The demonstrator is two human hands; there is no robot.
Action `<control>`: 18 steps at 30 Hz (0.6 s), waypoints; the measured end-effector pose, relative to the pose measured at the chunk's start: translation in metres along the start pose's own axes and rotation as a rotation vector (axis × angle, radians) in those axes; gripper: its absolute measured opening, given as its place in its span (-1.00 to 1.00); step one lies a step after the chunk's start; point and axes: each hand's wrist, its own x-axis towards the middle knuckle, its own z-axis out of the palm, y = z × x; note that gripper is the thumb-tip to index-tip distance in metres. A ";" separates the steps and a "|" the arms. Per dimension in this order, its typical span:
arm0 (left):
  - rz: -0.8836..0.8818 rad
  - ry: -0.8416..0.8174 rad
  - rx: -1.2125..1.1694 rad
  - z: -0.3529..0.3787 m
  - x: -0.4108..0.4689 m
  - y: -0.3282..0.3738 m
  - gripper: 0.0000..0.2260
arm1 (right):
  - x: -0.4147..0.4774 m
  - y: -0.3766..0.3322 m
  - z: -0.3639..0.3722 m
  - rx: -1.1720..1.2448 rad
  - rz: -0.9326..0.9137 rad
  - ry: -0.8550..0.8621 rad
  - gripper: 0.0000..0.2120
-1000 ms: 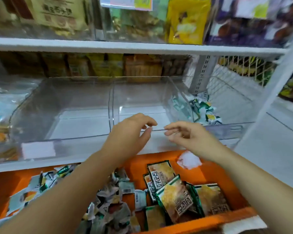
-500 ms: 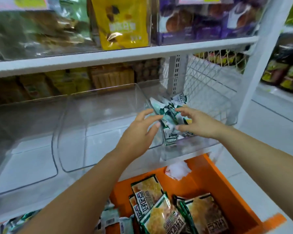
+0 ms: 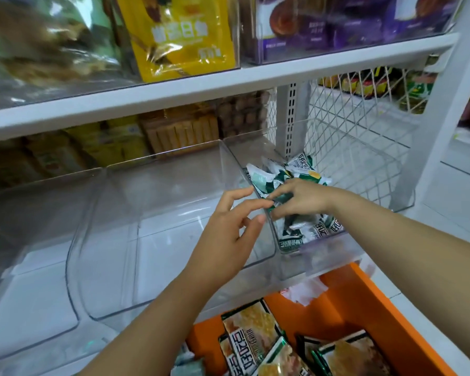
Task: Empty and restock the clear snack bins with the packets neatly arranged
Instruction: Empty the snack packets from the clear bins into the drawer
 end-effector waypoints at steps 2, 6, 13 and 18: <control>0.005 0.003 0.006 0.000 0.000 0.000 -0.76 | -0.003 -0.001 -0.001 0.084 -0.009 -0.034 -0.62; 0.013 0.011 0.013 0.001 -0.001 -0.001 -0.74 | -0.004 -0.003 0.003 0.008 0.040 0.136 -0.85; 0.012 0.019 0.031 0.002 -0.001 -0.001 -0.65 | -0.008 0.002 0.010 -0.047 0.046 0.031 -0.24; 0.004 0.021 0.023 0.002 -0.002 0.000 -0.68 | 0.004 0.011 0.013 -0.025 0.048 0.208 0.02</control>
